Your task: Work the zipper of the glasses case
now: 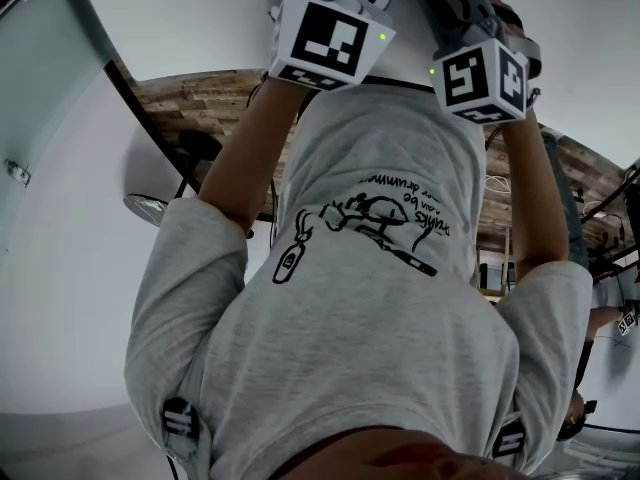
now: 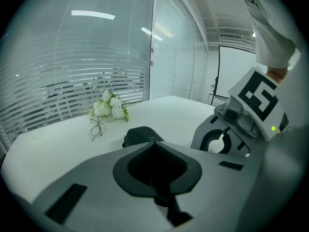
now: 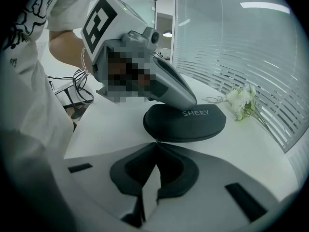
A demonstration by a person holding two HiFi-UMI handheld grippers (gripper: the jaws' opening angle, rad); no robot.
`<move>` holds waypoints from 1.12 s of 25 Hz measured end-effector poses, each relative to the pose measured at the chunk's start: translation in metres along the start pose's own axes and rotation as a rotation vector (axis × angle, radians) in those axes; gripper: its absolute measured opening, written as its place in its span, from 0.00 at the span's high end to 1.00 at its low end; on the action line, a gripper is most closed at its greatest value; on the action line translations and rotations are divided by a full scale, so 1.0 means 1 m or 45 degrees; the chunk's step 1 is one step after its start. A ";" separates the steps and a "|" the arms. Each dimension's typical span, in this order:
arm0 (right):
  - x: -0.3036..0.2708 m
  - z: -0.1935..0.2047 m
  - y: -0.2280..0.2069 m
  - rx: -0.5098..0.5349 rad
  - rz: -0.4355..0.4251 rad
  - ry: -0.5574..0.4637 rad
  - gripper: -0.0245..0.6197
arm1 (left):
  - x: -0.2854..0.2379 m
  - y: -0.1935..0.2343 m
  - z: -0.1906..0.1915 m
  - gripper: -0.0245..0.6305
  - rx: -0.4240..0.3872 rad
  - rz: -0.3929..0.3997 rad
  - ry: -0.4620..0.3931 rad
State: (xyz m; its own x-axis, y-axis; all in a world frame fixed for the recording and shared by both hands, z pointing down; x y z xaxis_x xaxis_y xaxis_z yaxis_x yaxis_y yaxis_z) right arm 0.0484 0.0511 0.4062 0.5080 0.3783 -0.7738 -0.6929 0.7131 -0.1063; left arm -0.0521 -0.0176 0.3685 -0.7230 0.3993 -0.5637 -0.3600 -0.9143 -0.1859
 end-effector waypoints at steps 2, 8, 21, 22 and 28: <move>0.000 0.001 0.001 -0.002 -0.015 -0.002 0.95 | -0.001 0.000 0.000 0.93 -0.002 0.000 0.002; -0.007 -0.006 0.016 0.014 -0.064 -0.013 0.95 | 0.000 0.003 0.000 0.93 -0.006 -0.003 0.003; 0.006 0.005 0.006 0.082 0.004 0.011 0.95 | -0.004 0.006 -0.006 0.93 -0.056 0.046 -0.016; 0.008 0.008 0.002 0.091 0.019 0.013 0.95 | -0.007 0.006 -0.009 0.93 -0.064 0.053 -0.025; 0.018 0.009 -0.021 0.188 0.128 0.050 0.95 | -0.013 0.010 -0.020 0.93 -0.115 0.084 -0.048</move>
State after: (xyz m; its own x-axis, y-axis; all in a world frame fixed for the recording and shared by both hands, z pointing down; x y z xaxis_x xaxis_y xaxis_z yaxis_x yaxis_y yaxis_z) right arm 0.0768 0.0479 0.4000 0.4179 0.4307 -0.7999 -0.6552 0.7528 0.0631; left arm -0.0339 -0.0334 0.3578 -0.7656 0.3387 -0.5470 -0.2574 -0.9404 -0.2220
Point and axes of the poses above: the fingertips, and each gripper's own axes: x backward along the fingers, y to its left, z out of its underside, the point moved 9 cm from there along x, backward along the fingers, and after that the axes turned 15 degrees about -x, right-handed, at the moved point
